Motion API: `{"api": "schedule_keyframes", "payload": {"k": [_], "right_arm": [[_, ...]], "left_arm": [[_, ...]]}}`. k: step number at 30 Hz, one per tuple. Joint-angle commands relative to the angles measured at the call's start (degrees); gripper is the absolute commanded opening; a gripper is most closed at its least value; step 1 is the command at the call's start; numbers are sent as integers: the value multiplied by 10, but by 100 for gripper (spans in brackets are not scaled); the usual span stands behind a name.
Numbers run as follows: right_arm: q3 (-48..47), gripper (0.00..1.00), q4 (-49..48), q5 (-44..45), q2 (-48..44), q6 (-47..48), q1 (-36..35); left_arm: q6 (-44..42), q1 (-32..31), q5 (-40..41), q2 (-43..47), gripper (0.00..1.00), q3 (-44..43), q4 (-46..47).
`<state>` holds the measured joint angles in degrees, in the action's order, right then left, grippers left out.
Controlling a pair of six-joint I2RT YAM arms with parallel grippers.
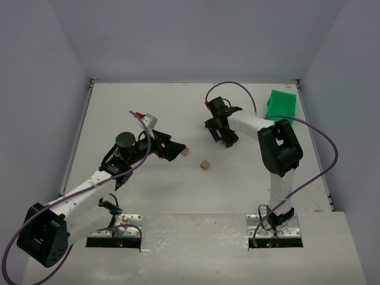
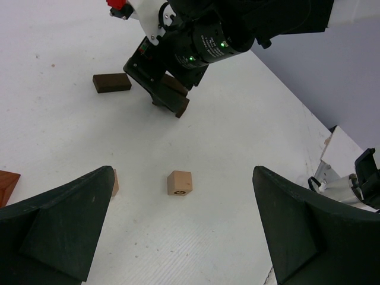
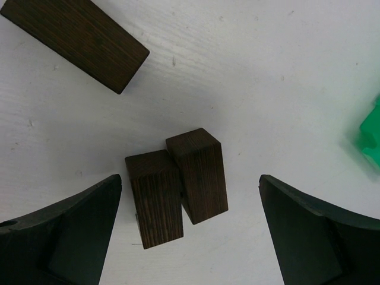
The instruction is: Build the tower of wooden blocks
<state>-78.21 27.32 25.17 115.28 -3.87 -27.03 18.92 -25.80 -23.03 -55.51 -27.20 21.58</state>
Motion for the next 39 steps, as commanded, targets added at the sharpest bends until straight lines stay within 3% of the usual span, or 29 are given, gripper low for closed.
{"api": "schedule_keyframes", "payload": {"k": [1, 12, 19, 20, 24, 26, 32, 39], "right_arm": [[29, 99, -32, -56, -54, 13, 0], [198, 99, -59, -79, -224, -60, -16], [280, 97, -53, -17, -283, -127, -16], [282, 95, -51, -16, -281, -136, -16], [301, 46, -78, -57, -266, -161, -15], [303, 36, -101, -92, -250, -162, -16], [289, 26, -129, -108, -203, -173, -16], [257, 25, -141, -97, -149, -184, -16]], "left_arm": [[-4, 2, -7, 8, 100, 1, 28], [-1, 2, -11, 16, 100, 4, 28], [1, 2, -4, 23, 100, 5, 24], [2, 2, -1, 25, 100, 4, 22], [2, 2, 17, 34, 100, 6, 17], [3, 2, 18, 35, 100, 7, 16], [3, 2, 25, 27, 100, 5, 16], [2, 2, 28, 20, 100, 3, 14]]}}
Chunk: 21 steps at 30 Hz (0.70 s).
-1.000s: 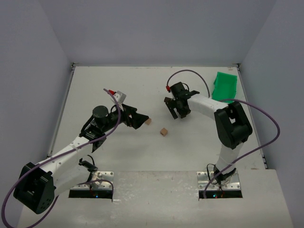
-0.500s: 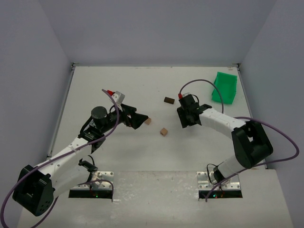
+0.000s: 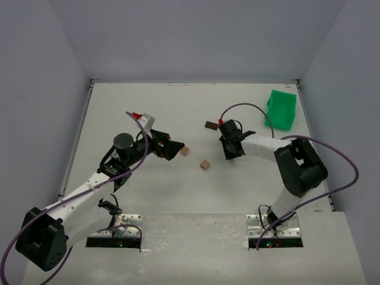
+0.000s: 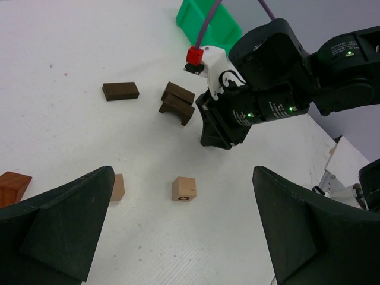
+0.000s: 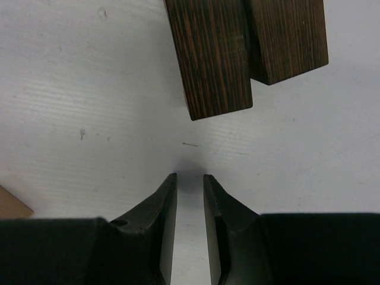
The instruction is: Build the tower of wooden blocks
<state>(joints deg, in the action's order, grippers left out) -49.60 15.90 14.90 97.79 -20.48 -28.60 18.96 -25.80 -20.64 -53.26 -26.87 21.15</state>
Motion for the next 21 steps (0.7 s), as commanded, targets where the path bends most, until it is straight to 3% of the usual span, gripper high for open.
{"api": "schedule_keyframes", "payload": {"k": [1, 21], "right_arm": [[-35, 25, -27, 8, 33, -18, -1], [-85, 25, -7, 72, 74, -40, 8]], "left_arm": [[1, 2, 5, -3, 100, -1, 19], [1, 2, 10, -5, 100, -3, 15]]}}
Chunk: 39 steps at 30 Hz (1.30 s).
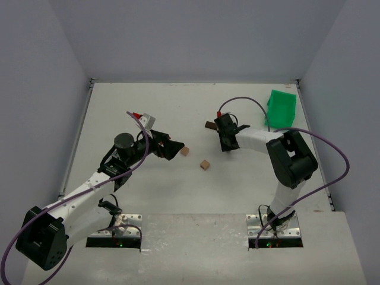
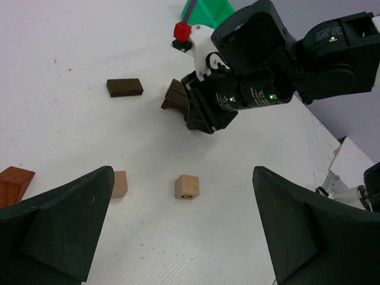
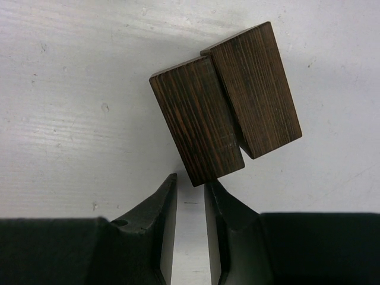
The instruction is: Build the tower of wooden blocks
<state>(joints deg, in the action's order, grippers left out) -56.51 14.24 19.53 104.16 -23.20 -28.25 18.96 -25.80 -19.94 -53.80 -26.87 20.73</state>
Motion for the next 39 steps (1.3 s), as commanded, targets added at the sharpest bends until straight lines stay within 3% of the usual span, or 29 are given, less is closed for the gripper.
{"api": "schedule_keyframes", "payload": {"k": [1, 6, 9, 11, 12, 14, 15, 19, 27, 39], "right_arm": [[-16, 25, 12, 26, 10, -13, 4], [-13, 25, 33, 21, -7, -13, 3], [7, 34, 42, 16, -48, -12, -3], [23, 53, 48, 7, -77, -1, -4], [25, 56, 49, 3, -93, 5, -5], [38, 90, 41, 1, -129, 22, -5], [38, 99, 41, -3, -139, 33, -5], [8, 99, 33, -18, -129, 114, 10], [-99, 99, 40, -178, -28, 220, 67], [-154, 99, 61, -163, 35, 228, 87]], "left_arm": [[1, 2, 3, 0, 100, -3, 19], [1, 2, 2, -1, 100, -3, 19], [1, 2, 1, -1, 100, -3, 19], [0, 2, 1, -1, 100, -3, 20], [0, 2, 1, -1, 100, -3, 20], [-1, 2, 1, -2, 100, -4, 20], [-1, 2, 1, -2, 100, -3, 21], [-2, 2, 2, -2, 100, -4, 19], [-3, 2, 16, 3, 100, -2, 16], [-9, 2, 25, -6, 100, -6, 18]]}}
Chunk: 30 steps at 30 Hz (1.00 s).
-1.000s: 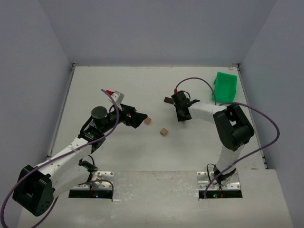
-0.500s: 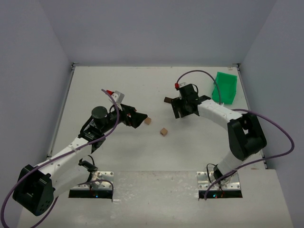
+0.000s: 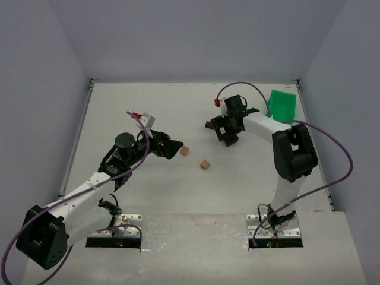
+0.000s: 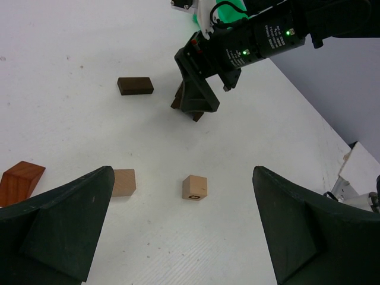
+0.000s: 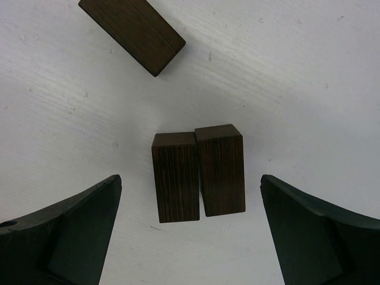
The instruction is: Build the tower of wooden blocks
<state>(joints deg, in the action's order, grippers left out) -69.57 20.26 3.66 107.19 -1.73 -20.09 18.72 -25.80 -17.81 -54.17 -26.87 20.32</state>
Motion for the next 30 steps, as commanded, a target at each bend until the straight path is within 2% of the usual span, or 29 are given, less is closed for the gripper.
{"api": "schedule_keyframes", "payload": {"k": [1, 13, 23, 30], "right_arm": [[-25, 99, 1, 1, 8, 13, 6], [-24, 98, 1, 8, 27, 35, 11], [-23, 79, 2, 18, 32, 35, 16], [-24, 76, 1, 15, 36, 39, 19]], "left_arm": [[-6, 2, 5, -3, 100, -6, 22], [-6, 3, 12, -20, 100, -12, 20], [-5, 2, 14, -16, 100, -10, 17], [-4, 2, 13, -16, 100, -11, 17]]}}
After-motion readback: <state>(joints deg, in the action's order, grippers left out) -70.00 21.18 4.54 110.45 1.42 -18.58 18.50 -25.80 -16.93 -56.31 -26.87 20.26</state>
